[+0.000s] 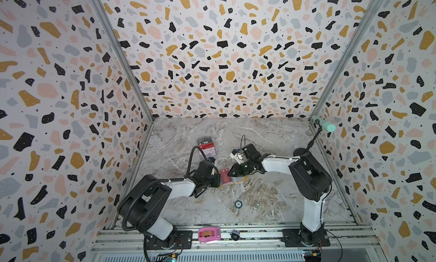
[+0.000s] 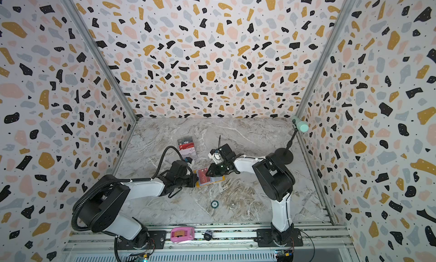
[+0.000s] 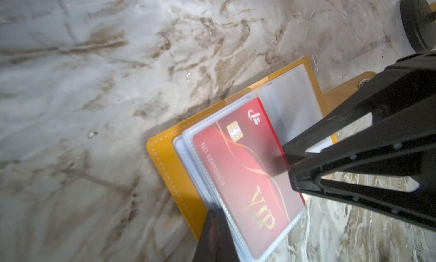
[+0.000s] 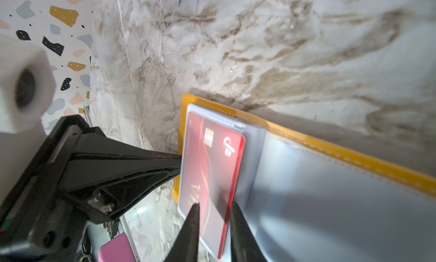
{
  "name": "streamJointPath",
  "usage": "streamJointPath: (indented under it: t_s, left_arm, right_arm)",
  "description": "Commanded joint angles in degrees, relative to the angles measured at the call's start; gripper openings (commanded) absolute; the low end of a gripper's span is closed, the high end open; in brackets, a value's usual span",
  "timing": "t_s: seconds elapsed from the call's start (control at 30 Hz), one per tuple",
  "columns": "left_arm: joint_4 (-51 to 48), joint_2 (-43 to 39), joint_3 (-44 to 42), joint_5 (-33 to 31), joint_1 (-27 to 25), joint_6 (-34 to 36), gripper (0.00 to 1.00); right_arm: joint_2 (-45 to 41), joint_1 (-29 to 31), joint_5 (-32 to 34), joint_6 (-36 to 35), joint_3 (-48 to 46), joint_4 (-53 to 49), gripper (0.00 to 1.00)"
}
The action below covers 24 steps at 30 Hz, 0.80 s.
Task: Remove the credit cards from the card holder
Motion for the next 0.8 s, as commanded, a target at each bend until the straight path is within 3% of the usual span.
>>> streamJointPath:
  t_s: [0.0, 0.5, 0.77]
  left_arm:
    - [-4.64, 2.77, -1.50, 0.36, -0.25, 0.69, 0.00]
    - [-4.04, 2.92, -1.91, 0.02, -0.25, 0.27, 0.00]
    - [-3.87, 3.14, -1.76, 0.13, -0.25, 0.10, 0.00]
  right_arm:
    - [-0.56, -0.31, -5.99, 1.69, -1.08, 3.56, 0.24]
    - [-0.68, -1.45, -15.58, 9.40, -6.75, 16.48, 0.24]
    - [-0.27, -1.67, -17.86, 10.44, -7.51, 18.61, 0.24]
